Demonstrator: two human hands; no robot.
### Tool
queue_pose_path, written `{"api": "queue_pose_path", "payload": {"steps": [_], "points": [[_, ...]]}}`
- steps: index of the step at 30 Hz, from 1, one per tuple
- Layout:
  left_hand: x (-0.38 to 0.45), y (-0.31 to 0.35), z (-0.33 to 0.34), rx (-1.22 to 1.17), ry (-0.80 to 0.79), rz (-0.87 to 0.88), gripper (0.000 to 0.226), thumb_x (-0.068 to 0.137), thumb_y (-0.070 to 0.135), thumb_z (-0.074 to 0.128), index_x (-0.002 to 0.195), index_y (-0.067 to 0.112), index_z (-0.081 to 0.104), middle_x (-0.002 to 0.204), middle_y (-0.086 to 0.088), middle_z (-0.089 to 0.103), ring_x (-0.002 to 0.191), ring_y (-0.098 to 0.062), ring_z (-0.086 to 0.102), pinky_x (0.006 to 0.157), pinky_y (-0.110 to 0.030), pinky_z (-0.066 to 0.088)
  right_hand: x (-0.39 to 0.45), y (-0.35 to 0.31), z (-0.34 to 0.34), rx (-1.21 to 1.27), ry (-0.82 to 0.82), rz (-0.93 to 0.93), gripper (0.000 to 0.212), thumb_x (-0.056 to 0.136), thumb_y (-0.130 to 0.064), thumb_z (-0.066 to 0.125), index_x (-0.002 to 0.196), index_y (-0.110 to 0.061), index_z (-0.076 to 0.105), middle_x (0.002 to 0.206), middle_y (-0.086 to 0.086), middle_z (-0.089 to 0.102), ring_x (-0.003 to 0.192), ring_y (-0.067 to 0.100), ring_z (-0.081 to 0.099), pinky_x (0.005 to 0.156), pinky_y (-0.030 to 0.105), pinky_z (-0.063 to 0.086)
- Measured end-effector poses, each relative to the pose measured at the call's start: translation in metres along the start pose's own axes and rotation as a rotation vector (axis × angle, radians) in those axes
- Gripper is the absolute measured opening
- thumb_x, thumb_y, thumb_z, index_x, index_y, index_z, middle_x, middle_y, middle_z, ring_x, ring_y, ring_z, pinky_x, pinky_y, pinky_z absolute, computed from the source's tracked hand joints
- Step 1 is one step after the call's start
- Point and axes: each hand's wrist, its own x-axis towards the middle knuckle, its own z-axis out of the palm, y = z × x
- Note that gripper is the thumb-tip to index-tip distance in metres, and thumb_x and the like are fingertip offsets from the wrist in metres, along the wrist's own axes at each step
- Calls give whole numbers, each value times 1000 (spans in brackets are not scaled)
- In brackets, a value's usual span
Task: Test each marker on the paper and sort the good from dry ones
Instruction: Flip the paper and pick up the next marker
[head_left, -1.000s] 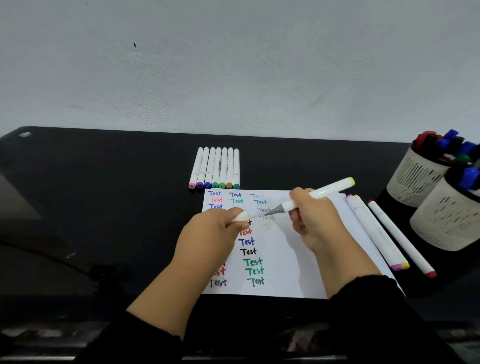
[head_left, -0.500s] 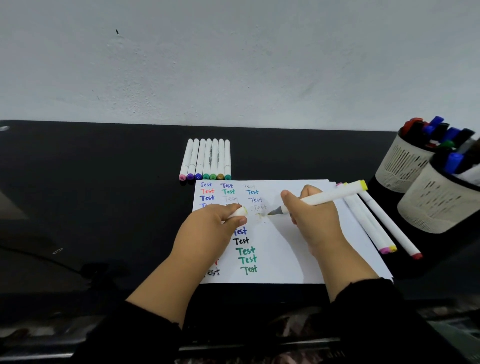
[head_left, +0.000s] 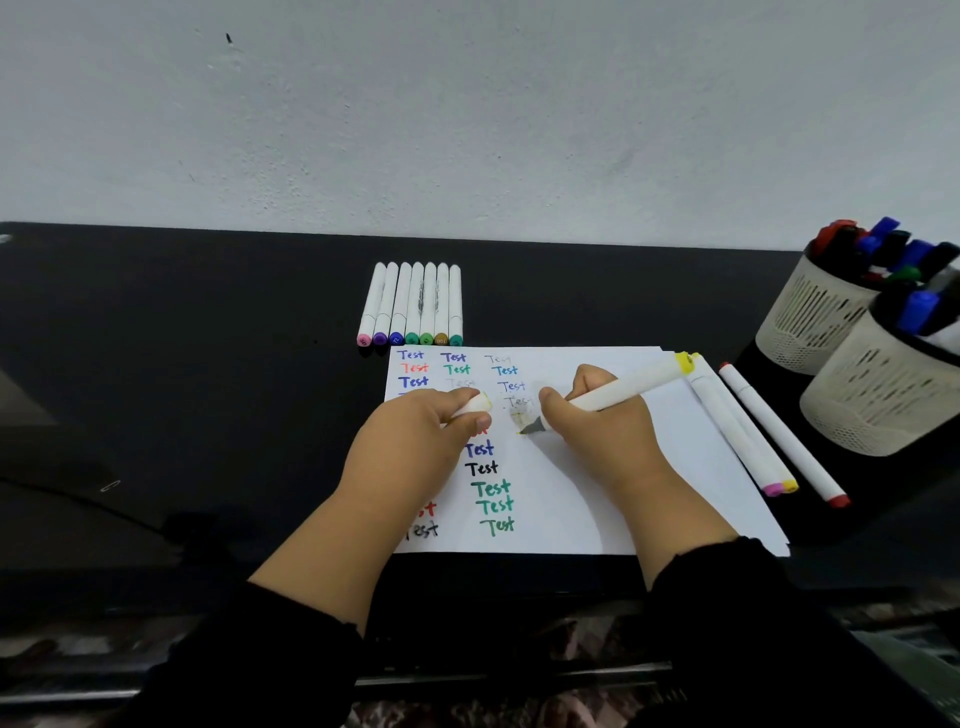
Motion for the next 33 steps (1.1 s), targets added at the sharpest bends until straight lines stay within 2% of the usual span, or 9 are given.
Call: {"api": "queue_pose_path", "payload": {"steps": [6,10,15,19,27,31,33], "points": [[1,0,0,21,-11,-19,45,91,46,51,134,38,46,137,8,50,113,-11,53,80,-25,43,2,1,-2,29,2,17,37,87,-17,59,65,-15,29,60,0,30,55,11,29,46,18,27],[1,1,0,31,-7,-18,45,91,46,51,135,37,46,136,9,51,111,-9,52,75,-23,40,0,2,-2,39,-24,20,38,84,-12,58,62,-16,27,57,-3,28,47,6,28,42,14,24],[0,0,1,8,-18,2,43,92,44,51,134,36,47,133,9,53,114,-10,50,83,-24,40,0,1,-3,66,46,27,39,84,-10,57,61,-16,27,55,-4,27,49,8,27,44,17,25],[0,0,3,17,-29,16,44,92,44,51,135,35,47,139,8,48,124,-11,45,91,-25,37,-1,1,-3,26,33,17,37,84,-10,57,62,-15,27,57,-1,29,53,12,28,45,19,26],[0,1,4,26,-37,15,44,92,44,51,135,35,47,139,9,47,123,-11,45,86,-22,35,-3,-1,-3,35,37,28,38,84,-8,56,61,-15,27,57,-1,28,51,11,28,42,14,26],[-1,-1,5,-7,-25,33,43,92,42,52,133,34,49,137,9,50,122,-10,46,94,-26,39,-3,-2,-4,61,84,35,37,84,-6,55,60,-15,27,55,-1,28,49,10,27,41,13,26],[-1,-1,5,-4,-23,33,43,92,42,52,134,34,49,138,10,48,124,-10,44,91,-24,38,-3,-2,-4,62,88,30,39,85,-6,55,60,-15,27,55,-2,27,49,10,27,41,13,26]]}}
